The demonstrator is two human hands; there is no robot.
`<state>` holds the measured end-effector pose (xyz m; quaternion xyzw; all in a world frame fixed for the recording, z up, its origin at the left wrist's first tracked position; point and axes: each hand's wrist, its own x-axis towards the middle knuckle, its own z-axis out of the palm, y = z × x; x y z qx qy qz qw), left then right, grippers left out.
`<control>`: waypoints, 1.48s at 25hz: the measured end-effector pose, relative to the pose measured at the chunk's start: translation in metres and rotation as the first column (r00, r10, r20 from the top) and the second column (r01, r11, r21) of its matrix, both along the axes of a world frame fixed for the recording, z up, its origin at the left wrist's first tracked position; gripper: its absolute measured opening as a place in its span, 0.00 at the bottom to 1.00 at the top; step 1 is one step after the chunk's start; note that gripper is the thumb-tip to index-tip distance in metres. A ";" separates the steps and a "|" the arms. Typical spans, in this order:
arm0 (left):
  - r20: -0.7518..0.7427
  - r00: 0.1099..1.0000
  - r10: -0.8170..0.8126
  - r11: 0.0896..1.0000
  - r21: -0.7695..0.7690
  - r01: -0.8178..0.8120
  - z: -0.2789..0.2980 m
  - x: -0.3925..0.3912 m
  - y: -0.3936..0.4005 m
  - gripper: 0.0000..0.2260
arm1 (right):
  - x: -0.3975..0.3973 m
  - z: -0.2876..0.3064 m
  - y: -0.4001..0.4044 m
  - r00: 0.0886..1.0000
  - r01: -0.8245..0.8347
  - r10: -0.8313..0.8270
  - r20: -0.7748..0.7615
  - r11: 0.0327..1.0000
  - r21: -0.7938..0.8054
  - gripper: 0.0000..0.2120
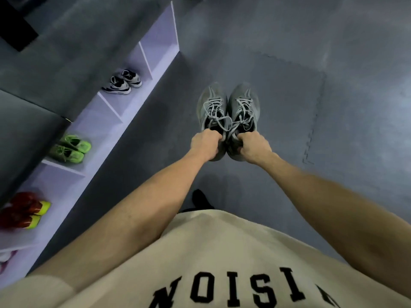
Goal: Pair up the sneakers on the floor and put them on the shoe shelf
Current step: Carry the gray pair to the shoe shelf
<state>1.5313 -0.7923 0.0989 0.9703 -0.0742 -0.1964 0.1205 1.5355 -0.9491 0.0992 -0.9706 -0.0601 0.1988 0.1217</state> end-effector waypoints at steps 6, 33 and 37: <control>-0.013 0.982 0.191 0.982 0.013 -0.190 0.007 0.124 0.057 0.08 | 0.151 0.007 0.059 0.985 -0.170 0.170 -0.016 0.985 0.003 0.03; -0.104 0.253 0.962 0.255 0.007 -0.967 -0.033 0.125 0.259 0.03 | 0.272 -0.020 0.363 0.325 -0.939 0.944 -0.060 0.330 0.098 0.12; -0.125 0.268 0.955 0.268 -0.017 -0.963 -0.092 0.132 0.307 0.04 | 0.277 -0.078 0.411 0.341 -0.935 0.937 -0.079 0.347 0.076 0.12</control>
